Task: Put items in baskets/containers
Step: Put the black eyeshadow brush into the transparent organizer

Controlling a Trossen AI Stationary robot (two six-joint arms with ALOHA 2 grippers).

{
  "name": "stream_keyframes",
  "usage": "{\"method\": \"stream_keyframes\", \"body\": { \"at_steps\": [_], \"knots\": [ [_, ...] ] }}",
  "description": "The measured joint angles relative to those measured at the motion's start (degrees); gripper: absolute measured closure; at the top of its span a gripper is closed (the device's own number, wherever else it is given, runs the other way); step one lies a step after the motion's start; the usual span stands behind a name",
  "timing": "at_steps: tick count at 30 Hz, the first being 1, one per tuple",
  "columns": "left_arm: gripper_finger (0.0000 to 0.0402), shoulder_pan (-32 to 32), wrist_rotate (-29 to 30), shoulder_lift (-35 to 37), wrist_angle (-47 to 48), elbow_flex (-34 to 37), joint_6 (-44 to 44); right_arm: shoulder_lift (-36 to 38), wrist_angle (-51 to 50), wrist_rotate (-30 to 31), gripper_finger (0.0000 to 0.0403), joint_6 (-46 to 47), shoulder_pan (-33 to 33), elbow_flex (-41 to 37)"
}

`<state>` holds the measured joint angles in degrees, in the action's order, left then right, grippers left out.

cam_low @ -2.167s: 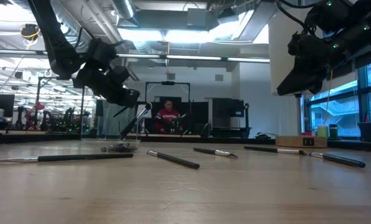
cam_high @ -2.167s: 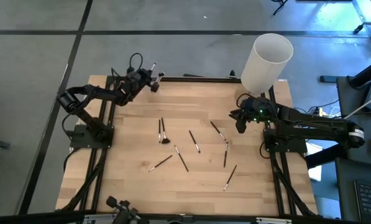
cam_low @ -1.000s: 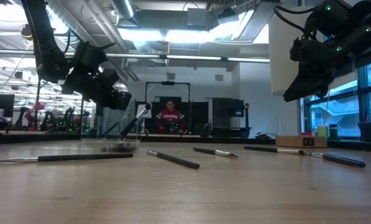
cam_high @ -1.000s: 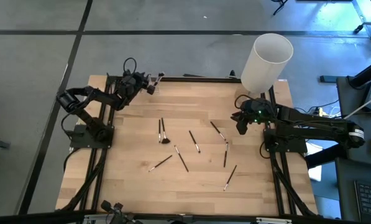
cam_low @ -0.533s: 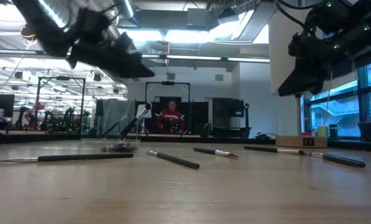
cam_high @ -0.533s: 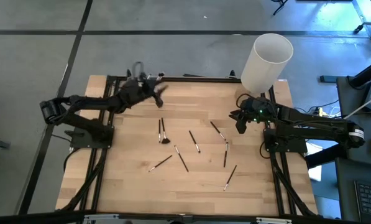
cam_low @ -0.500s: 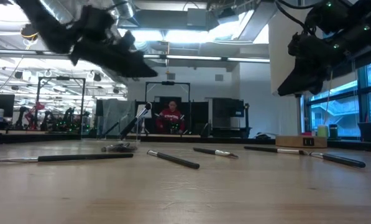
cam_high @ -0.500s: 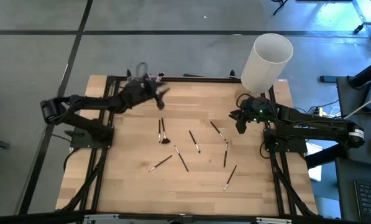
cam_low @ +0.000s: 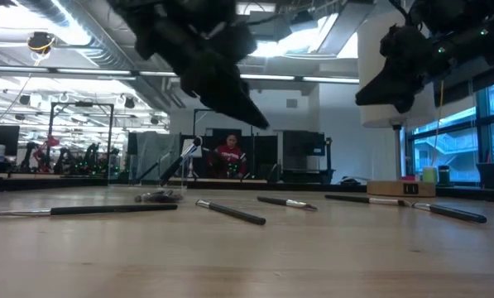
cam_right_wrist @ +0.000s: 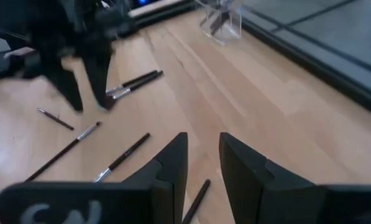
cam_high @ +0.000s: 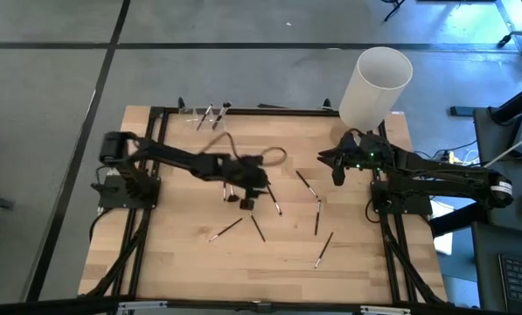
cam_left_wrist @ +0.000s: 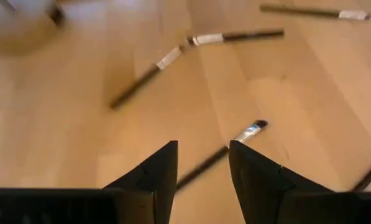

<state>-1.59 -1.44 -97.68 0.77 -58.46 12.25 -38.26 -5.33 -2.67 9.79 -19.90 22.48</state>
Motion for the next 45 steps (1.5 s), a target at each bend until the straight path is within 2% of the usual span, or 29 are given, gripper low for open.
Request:
{"method": "stream_keyframes", "body": {
  "at_steps": [6, 9, 13, 17, 19, 22, 25, 28, 32, 36, 41, 43, 45],
  "knots": [
    [0.0261, 5.15, 9.55, -7.95, 16.84, -12.06, -12.99, 0.0, 2.07, 0.04, 0.0311, -1.87, -0.04, 0.22],
    [0.0261, 6.17, 13.05, -10.11, 21.08, -17.28, -19.41, 0.0, 2.15, 0.05, 0.0311, -2.71, -0.14, 1.79],
    [0.0261, 6.32, 16.08, -13.17, 12.86, -21.71, -20.91, 0.0, 0.02, 0.07, 0.0311, -1.55, -0.26, 4.89],
    [0.0261, 5.95, 5.37, -18.22, -1.99, -24.67, -13.84, 0.11, -15.02, 0.06, 0.0311, 0.25, -0.26, 13.52],
    [0.0261, 6.03, 3.48, -22.29, -5.92, -27.13, -13.39, 0.15, -23.54, 0.06, 0.0311, 0.25, -0.24, 18.67],
    [0.0261, 5.98, 9.21, -28.34, -8.96, -32.03, -19.13, 0.41, -32.04, 0.06, 0.0311, 0.33, -0.24, 23.92],
    [0.0261, 5.39, 17.11, -34.36, -9.5, -37.55, -25.93, 1.99, -33.34, 0.43, 0.0311, 0.29, -0.23, 24.2],
    [0.0261, 5.39, 18.64, -39.62, -8.74, -42.37, -27.91, 3.19, -33.4, 3.28, 0.0311, 0.05, -0.24, 23.17],
    [0.0261, 5.63, 16.01, -43.18, -3.5, -49.12, -22.74, 3.34, -33.81, 8.3, 0.0311, -1.27, -0.24, 23.04],
    [0.0261, 5.5, 10.21, -43.4, 1.11, -52.35, -16.37, 3.32, -33.82, 8.58, 0.0311, -2.27, -0.24, 23.04],
    [0.0261, 6.19, 2.68, -42.9, 0.75, -53.92, -21.26, 3.32, -33.83, 8.63, 0.0311, -2.99, -0.24, 23.04],
    [0.0261, 6.73, 0.18, -42.76, 0.66, -54.01, -17.05, 3.32, -33.83, 8.61, 0.0311, -3.67, -0.24, 23.04],
    [0.0261, 7.41, -0.58, -42.78, 1.69, -53.57, -9.31, 3.32, -33.83, 8.62, 0.0311, -4.19, -0.24, 23.04]
  ]
}}
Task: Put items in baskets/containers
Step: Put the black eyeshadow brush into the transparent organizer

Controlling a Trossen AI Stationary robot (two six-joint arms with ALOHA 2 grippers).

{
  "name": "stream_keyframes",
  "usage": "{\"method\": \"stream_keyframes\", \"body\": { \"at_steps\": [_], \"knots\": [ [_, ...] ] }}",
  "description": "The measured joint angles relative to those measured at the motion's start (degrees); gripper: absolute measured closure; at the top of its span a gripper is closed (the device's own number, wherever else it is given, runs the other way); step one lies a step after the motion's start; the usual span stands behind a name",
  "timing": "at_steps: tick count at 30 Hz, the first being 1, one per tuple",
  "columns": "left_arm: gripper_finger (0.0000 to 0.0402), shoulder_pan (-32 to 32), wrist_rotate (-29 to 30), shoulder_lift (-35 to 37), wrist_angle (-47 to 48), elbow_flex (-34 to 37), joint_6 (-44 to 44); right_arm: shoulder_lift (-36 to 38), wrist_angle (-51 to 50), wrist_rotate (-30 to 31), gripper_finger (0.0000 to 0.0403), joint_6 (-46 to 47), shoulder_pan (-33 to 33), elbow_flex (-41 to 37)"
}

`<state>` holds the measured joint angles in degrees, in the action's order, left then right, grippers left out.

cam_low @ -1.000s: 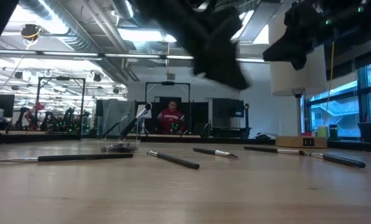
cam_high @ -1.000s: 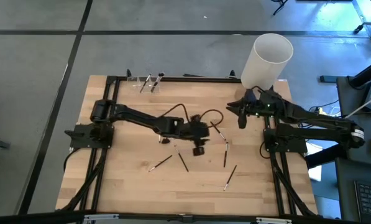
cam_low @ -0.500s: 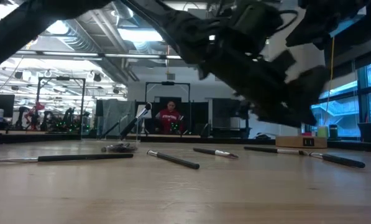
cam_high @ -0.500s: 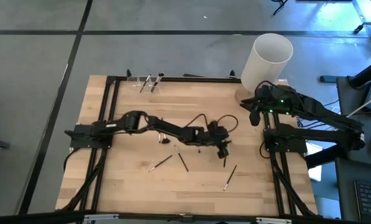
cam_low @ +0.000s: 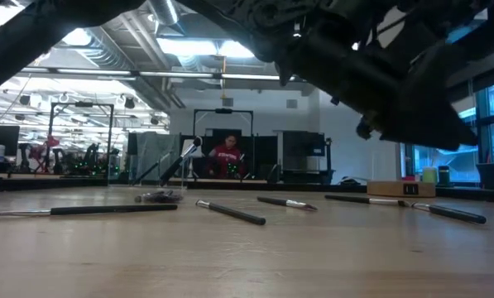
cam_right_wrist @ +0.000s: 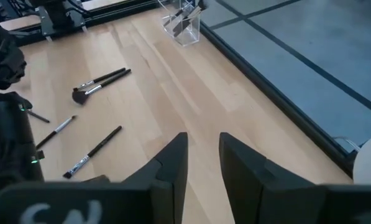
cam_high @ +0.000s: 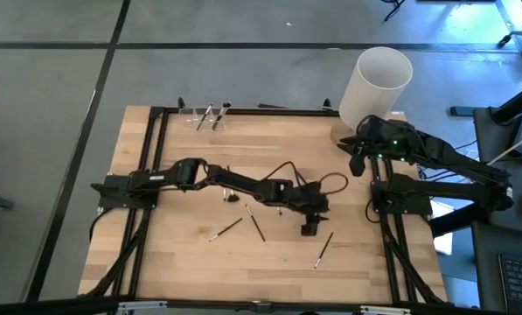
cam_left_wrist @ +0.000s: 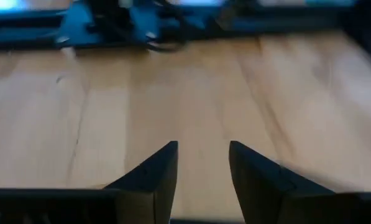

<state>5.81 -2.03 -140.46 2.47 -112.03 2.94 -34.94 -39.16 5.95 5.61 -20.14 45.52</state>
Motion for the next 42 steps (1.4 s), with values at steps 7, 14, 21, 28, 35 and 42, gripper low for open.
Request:
{"method": "stream_keyframes", "body": {
  "at_steps": [7, 14, 21, 28, 35, 42],
  "knots": [
    [0.0261, 1.54, 12.06, -0.04, 7.94, 0.22, 1.99, 0.0, 0.02, -0.01, 0.0311, 0.07, 0.0, -0.02],
    [0.0261, 2.38, 11.98, 4.76, 35.72, 0.33, -18.27, -0.04, 0.04, -0.01, 0.0311, -0.04, 0.0, -0.04],
    [0.0261, 5.63, 6.87, 13.81, 58.61, 0.33, -19.59, -0.04, 0.87, -0.01, 0.0311, -0.28, 0.0, -0.05],
    [0.0261, 11.53, 8.32, 16.83, 71.84, 0.68, -1.14, -0.21, 3.74, 0.0, 0.0311, -1.85, 0.02, -0.07],
    [0.0261, 15.62, 8.37, 16.77, 75.76, 7.28, -18.96, -2.71, 8.41, -0.92, 0.0311, -4.62, 0.02, -0.07],
    [0.0261, 17.75, 15.39, 19.81, 76.73, 11.75, -32.29, -14.46, 17.91, -15.16, 0.0311, -6.53, 0.02, -2.93]
  ]
}}
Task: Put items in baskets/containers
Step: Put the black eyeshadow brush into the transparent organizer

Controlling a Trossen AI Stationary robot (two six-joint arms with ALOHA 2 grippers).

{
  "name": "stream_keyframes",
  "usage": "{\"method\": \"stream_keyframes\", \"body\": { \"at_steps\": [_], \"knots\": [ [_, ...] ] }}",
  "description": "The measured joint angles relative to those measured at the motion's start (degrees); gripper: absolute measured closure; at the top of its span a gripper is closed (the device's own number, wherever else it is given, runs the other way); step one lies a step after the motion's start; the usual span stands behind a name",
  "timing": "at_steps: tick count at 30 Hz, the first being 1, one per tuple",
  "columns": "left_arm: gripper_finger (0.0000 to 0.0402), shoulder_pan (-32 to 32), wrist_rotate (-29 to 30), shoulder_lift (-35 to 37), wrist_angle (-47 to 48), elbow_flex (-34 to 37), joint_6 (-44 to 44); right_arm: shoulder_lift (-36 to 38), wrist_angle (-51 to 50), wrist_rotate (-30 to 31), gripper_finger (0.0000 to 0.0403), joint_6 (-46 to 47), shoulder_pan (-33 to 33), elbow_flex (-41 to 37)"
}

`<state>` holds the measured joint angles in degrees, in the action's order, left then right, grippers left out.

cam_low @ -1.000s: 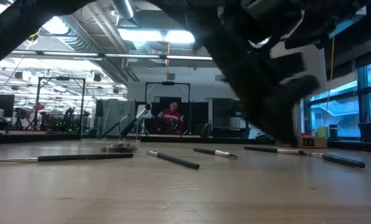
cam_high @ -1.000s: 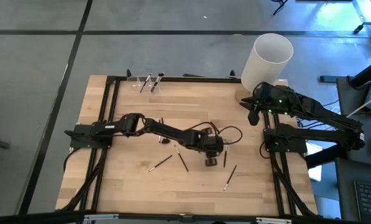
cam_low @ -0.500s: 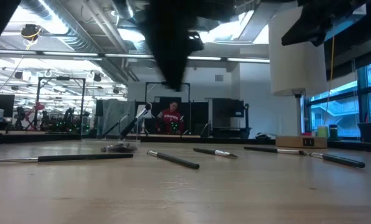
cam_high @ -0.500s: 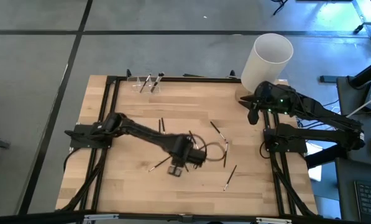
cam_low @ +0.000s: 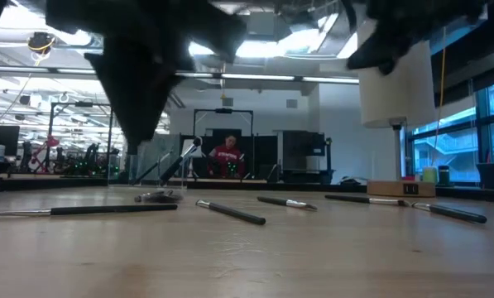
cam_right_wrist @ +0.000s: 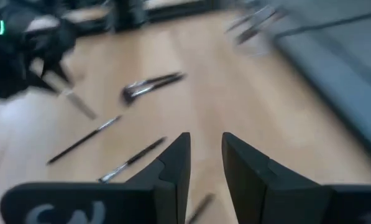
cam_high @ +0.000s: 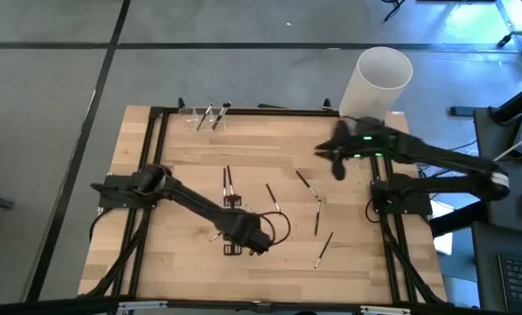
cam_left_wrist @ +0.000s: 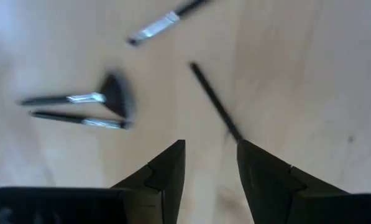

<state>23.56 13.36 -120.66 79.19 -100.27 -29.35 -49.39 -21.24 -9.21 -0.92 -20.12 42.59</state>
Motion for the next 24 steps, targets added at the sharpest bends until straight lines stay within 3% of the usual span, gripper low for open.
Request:
{"method": "stream_keyframes", "body": {
  "at_steps": [5, 11, 18, 24],
  "knots": [
    [0.0261, 0.58, 4.62, 10.24, -2.63, 8.7, -6.49, -12.37, 9.57, -8.35, 0.0311, -1.7, 1.47, 0.49],
    [0.0261, 1.57, 11.76, 27.46, -15.33, 25.69, -15.48, -28.18, 21.01, -14.05, 0.0311, -5.99, 5.95, 3.28],
    [0.0261, 2.48, 27.04, 41.98, -22.97, 42.43, -30.4, -44.63, 28.97, -17.85, 0.0311, -9.52, 13.55, 11.44],
    [0.0261, 4.34, 44.5, 46.12, -24.66, 49.89, -41.56, -57.53, 29.98, -16.21, 0.0311, -10.72, 19.14, 21.53]
  ]
}}
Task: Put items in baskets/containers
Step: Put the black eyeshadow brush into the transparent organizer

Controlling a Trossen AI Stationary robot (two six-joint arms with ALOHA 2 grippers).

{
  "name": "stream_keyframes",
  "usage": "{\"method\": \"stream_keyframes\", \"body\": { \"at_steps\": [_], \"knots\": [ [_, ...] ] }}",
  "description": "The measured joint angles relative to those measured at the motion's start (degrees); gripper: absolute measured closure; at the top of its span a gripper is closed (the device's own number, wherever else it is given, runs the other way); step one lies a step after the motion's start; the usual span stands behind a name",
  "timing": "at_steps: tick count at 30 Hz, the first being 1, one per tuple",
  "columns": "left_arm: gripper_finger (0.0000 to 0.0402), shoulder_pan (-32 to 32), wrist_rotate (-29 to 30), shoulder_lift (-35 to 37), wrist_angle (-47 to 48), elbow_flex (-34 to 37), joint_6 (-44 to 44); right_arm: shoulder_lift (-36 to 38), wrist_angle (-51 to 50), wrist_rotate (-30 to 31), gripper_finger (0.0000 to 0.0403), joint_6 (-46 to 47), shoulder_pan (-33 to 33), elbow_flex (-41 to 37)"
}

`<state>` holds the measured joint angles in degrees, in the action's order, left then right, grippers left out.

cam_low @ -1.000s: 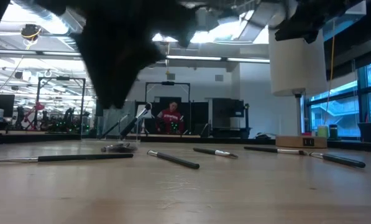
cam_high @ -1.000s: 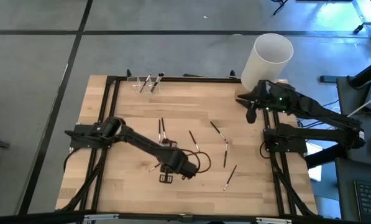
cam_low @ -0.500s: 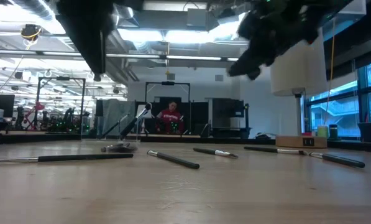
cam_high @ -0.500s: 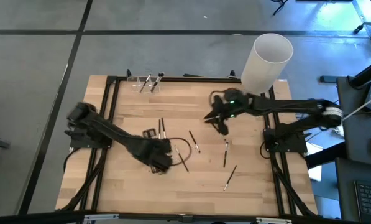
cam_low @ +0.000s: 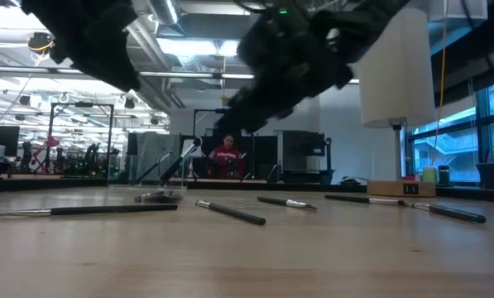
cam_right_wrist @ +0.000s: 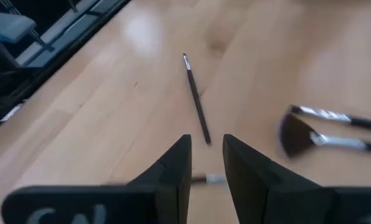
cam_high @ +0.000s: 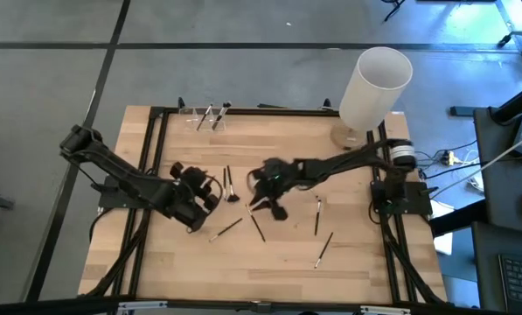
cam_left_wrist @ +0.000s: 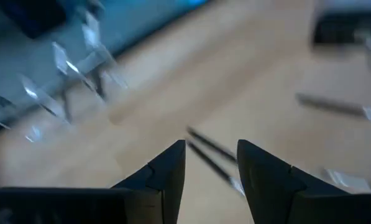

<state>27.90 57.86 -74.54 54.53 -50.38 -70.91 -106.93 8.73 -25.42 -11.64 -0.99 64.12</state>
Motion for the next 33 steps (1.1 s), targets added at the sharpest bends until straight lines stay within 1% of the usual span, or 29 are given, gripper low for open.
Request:
{"method": "stream_keyframes", "body": {
  "at_steps": [3, 5, 6, 9, 11, 14, 16, 21, 25, 30, 33],
  "knots": [
    [0.0261, 0.08, 9.47, 0.04, -0.16, 1.26, -2.41, -5.85, -0.15, 0.32, 0.0311, -0.02, 1.95, 5.72],
    [0.0261, -0.35, 13.9, 0.04, -0.2, 1.26, -2.74, -9.31, -0.4, 0.34, 0.0311, -0.02, 3.05, 8.95],
    [0.0261, -0.73, 14.9, 0.04, -0.17, 1.14, -2.57, -10.97, -0.63, 0.34, 0.0311, -0.2, 3.6, 10.54],
    [0.0261, -1.74, 15.2, 1.06, -0.2, 0.58, 0.07, -14.9, -1.04, 0.32, 0.0311, -0.69, 4.81, 15.33],
    [0.0261, -2.5, 14.4, 1.88, -0.32, 0.38, 2.22, -17.33, -1.2, 0.33, 0.0311, -0.86, 5.43, 18.58],
    [0.0261, -3.53, 13.56, 3.69, -0.36, 0.1, 4.36, -21.08, -4.62, 0.38, 0.0311, -1.84, 6.18, 22.99],
    [0.0261, -4.35, 13.47, 5.14, -0.18, 0.1, 5.45, -22.81, -8.86, 0.5, 0.0311, -3.04, 6.51, 25.49],
    [0.0261, -6.5, 13.27, 8.5, -0.34, 0.08, 7.93, -25.17, -15.87, 5.89, 0.0311, -6.11, 7.05, 30.86],
    [0.0261, -7.48, 12.62, 9.85, -0.34, 0.08, 8.26, -25.97, -17.78, 10.18, 0.0311, -8.33, 7.05, 31.78],
    [0.0261, -7.38, 11.46, 9.73, -0.31, 0.08, 9.11, -26.06, -18.84, 10.51, 0.0312, -8.32, 7.03, 31.88],
    [0.0261, -7.39, 11.46, 9.75, -0.32, 0.08, 9.13, -26.04, -20.42, 12.01, 0.0325, -7.11, 7.08, 32.03]
  ]
}}
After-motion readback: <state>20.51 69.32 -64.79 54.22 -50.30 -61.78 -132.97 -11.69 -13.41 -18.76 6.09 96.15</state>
